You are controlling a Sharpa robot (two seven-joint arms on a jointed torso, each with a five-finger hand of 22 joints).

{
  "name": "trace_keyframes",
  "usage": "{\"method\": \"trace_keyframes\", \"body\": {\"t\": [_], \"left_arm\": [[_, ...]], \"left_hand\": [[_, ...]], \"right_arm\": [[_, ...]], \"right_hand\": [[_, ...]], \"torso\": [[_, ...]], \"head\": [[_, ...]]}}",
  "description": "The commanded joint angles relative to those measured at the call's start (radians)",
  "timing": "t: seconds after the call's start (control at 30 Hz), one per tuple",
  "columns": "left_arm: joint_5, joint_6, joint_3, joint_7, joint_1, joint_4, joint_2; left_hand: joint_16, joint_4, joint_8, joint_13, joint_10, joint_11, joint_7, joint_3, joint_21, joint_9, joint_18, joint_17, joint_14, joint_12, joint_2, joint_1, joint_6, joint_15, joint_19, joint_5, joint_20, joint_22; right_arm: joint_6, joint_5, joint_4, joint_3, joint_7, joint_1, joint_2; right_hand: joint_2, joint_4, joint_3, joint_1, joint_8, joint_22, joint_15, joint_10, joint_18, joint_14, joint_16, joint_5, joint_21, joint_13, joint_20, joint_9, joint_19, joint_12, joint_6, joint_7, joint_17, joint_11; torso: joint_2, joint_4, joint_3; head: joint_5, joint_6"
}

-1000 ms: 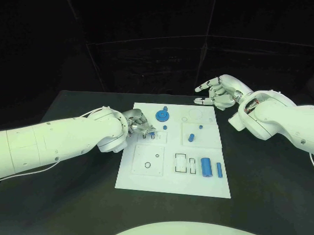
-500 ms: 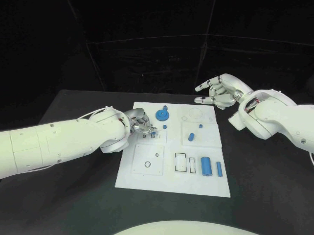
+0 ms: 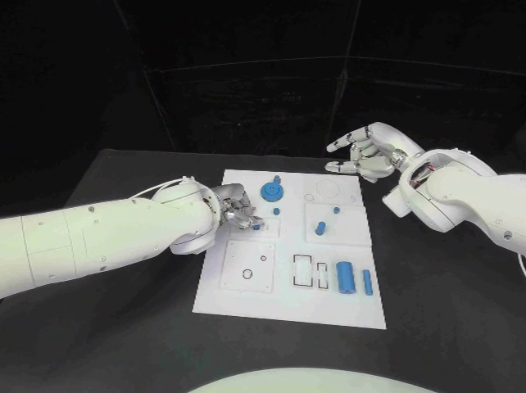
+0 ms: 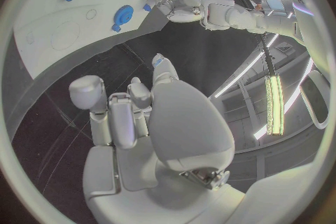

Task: Assemble the parts on the task board

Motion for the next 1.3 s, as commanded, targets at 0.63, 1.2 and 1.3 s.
{"method": "trace_keyframes", "body": {"t": [0.63,1.2,1.3], "left_arm": [[-0.018,0.050,-0.001,-0.031,0.000,-0.002,0.000],[-0.016,0.087,0.000,-0.031,0.000,-0.016,0.017],[-0.016,0.089,0.000,-0.031,0.001,-0.022,0.021]], "left_hand": [[0.003,-0.156,0.007,0.002,0.011,-0.001,-0.008,0.163,0.008,0.000,-0.018,0.263,0.106,0.002,-0.001,0.006,0.003,-0.002,0.008,0.004,-0.001,0.007],[0.003,-0.107,0.012,0.045,0.043,-0.017,-0.030,0.062,0.015,-0.002,-0.022,0.263,0.106,0.042,-0.036,-0.107,0.057,-0.013,0.018,-0.003,-0.010,0.025],[0.003,-0.098,0.011,0.048,0.045,-0.018,-0.032,0.048,0.016,-0.003,-0.022,0.263,0.106,0.045,-0.030,-0.119,0.062,-0.014,0.020,-0.003,-0.011,0.027]], "right_arm": [[0.004,0.002,-0.002,0.000,0.009,0.002,0.004],[0.006,0.002,-0.001,0.000,0.009,0.002,0.005],[0.006,0.002,-0.001,0.000,0.009,0.002,0.006]], "right_hand": [[0.000,0.000,-0.005,0.006,0.006,0.000,-0.005,-0.005,0.008,0.040,-0.006,0.006,-0.003,-0.001,0.001,0.000,-0.005,-0.006,-0.003,-0.003,0.006,-0.001],[0.000,0.000,-0.005,0.006,0.006,0.000,-0.005,-0.005,0.008,0.040,-0.006,0.006,-0.003,-0.001,0.001,0.000,-0.005,-0.006,-0.003,-0.003,0.006,-0.001],[0.002,0.002,-0.006,0.006,0.007,-0.002,-0.005,-0.007,0.009,0.040,-0.007,0.005,-0.004,-0.003,0.001,0.000,-0.005,-0.007,-0.003,-0.003,0.006,-0.001]], "torso": [[0.000,0.0002,-0.0006],[0.000,-0.0005,0.0006],[0.000,-0.0004,0.0007]], "head": [[0.002,-0.005],[0.000,-0.007],[-0.001,-0.007]]}}
